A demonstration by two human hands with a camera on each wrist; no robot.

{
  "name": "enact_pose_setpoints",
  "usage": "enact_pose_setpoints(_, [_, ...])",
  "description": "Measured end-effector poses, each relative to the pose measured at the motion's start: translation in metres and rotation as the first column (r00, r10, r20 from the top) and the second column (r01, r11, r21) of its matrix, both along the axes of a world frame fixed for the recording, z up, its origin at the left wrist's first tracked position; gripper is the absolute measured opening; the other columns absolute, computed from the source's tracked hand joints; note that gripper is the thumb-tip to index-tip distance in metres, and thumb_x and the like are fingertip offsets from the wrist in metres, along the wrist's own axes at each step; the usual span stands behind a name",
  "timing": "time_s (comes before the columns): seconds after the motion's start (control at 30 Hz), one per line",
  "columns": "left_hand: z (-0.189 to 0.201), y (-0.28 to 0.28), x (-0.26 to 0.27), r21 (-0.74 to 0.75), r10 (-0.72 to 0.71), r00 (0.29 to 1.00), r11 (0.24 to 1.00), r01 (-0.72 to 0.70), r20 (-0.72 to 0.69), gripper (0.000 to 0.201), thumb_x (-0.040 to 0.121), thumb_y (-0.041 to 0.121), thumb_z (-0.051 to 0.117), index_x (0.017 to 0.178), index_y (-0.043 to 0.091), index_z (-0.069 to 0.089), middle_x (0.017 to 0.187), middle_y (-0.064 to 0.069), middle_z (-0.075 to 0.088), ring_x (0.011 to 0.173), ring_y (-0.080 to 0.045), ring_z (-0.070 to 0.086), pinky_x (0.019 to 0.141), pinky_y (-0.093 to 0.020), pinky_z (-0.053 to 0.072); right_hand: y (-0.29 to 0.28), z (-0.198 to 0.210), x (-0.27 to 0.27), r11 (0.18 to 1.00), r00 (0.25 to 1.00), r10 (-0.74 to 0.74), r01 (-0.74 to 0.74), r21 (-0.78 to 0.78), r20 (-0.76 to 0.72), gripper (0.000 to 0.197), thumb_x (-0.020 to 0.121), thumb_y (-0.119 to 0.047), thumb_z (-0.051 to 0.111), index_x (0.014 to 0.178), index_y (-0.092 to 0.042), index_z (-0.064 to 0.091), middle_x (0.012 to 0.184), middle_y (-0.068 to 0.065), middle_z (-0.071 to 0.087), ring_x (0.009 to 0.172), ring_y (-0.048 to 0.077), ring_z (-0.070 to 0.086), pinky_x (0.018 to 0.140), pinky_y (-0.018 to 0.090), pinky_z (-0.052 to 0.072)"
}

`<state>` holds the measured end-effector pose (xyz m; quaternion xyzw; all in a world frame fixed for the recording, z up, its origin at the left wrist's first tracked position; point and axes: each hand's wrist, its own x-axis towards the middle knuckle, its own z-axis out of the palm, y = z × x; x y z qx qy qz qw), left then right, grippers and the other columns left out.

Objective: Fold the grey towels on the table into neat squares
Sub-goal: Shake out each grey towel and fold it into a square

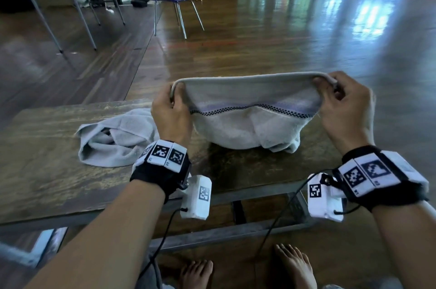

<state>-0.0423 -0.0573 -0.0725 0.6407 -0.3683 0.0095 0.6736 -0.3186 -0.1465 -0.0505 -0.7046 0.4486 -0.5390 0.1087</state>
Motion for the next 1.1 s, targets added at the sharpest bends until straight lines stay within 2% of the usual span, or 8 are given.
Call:
enact_pose_setpoints(0.13, [-0.007,-0.006,0.005,0.218,-0.167,0.986,0.962,0.167,-0.017,0.029,0.100,0.024,0.052,0.079,0.006,0.063,0.070,0.002,0.056,0.069,-0.013,0.050,0.065,-0.028,0.045,-0.010,-0.006,-0.003,0.983,0.991,0.099,-0.112,0.148,0.088,0.027,0.100,-0.036,0.058,0.074,-0.042,0.064,0.061,-0.022,0.058,0.054,-0.002,0.047,0.052,0.014,0.036])
enact_pose_setpoints(0.3, [-0.029,-0.008,0.002,0.797,-0.557,0.818,0.555,0.237,0.145,0.042,0.093,0.024,0.059,0.056,0.008,0.051,0.053,0.004,0.050,0.053,-0.016,0.044,0.051,-0.025,0.032,-0.028,-0.035,-0.022,0.743,0.829,0.359,0.024,0.669,-0.428,0.032,0.097,-0.035,0.060,0.089,-0.008,0.075,0.077,0.012,0.072,0.064,0.016,0.058,0.063,0.027,0.050])
enact_pose_setpoints(0.43, [-0.041,-0.014,-0.006,0.774,-0.615,0.768,0.571,0.274,0.181,0.031,0.093,0.029,0.061,0.072,0.007,0.066,0.072,-0.002,0.064,0.069,-0.017,0.058,0.066,-0.030,0.041,-0.026,-0.051,-0.018,0.754,0.774,0.319,0.143,0.641,-0.547,0.028,0.094,-0.034,0.059,0.086,-0.012,0.073,0.083,0.009,0.072,0.081,0.029,0.068,0.078,0.041,0.057])
enact_pose_setpoints(0.57, [-0.054,-0.021,-0.021,0.820,-0.759,0.617,0.479,0.313,0.208,0.031,0.094,0.028,0.063,0.091,-0.002,0.072,0.124,-0.002,0.058,0.115,-0.019,0.057,0.084,-0.017,0.034,-0.024,-0.059,0.005,0.763,0.841,0.352,-0.003,0.646,-0.411,0.019,0.094,-0.036,0.064,0.087,-0.023,0.078,0.083,-0.003,0.072,0.076,0.013,0.065,0.064,0.026,0.048])
enact_pose_setpoints(0.73, [-0.051,-0.030,-0.031,0.854,-0.821,0.562,0.362,0.372,0.103,0.028,0.090,0.025,0.062,0.075,0.002,0.060,0.077,-0.002,0.062,0.075,-0.019,0.055,0.080,-0.043,0.048,-0.027,-0.074,0.031,0.720,0.699,0.535,-0.082,0.689,-0.475,0.024,0.092,-0.030,0.065,0.077,-0.013,0.074,0.070,-0.001,0.072,0.063,0.010,0.069,0.060,0.018,0.045])
enact_pose_setpoints(0.87, [-0.047,-0.036,-0.028,0.823,-0.798,0.585,0.424,0.378,0.143,0.016,0.086,0.024,0.066,0.087,0.011,0.077,0.109,-0.003,0.061,0.097,-0.011,0.055,0.089,-0.027,0.044,-0.040,-0.064,0.042,0.709,0.726,0.567,-0.190,0.679,-0.389,0.020,0.089,-0.038,0.071,0.070,-0.035,0.072,0.083,-0.006,0.071,0.094,0.018,0.065,0.087,0.035,0.051])
enact_pose_setpoints(0.97, [-0.055,-0.035,-0.029,0.883,-0.828,0.543,0.351,0.311,0.138,0.020,0.088,0.022,0.063,0.093,0.009,0.078,0.121,-0.008,0.059,0.107,-0.020,0.058,0.092,-0.031,0.046,-0.039,-0.063,0.050,0.651,0.635,0.650,-0.182,0.737,-0.418,0.013,0.088,-0.038,0.072,0.076,-0.032,0.074,0.088,-0.006,0.072,0.091,0.016,0.066,0.080,0.031,0.050])
enact_pose_setpoints(1.1, [-0.043,-0.044,-0.023,0.924,-0.824,0.560,0.276,0.265,0.085,0.022,0.083,0.029,0.062,0.082,0.011,0.075,0.083,0.000,0.070,0.073,-0.014,0.061,0.064,-0.022,0.047,-0.042,-0.054,0.068,0.592,0.452,0.736,-0.071,0.803,-0.503,0.025,0.088,-0.036,0.072,0.082,-0.012,0.076,0.087,0.007,0.073,0.078,0.017,0.064,0.072,0.030,0.048])
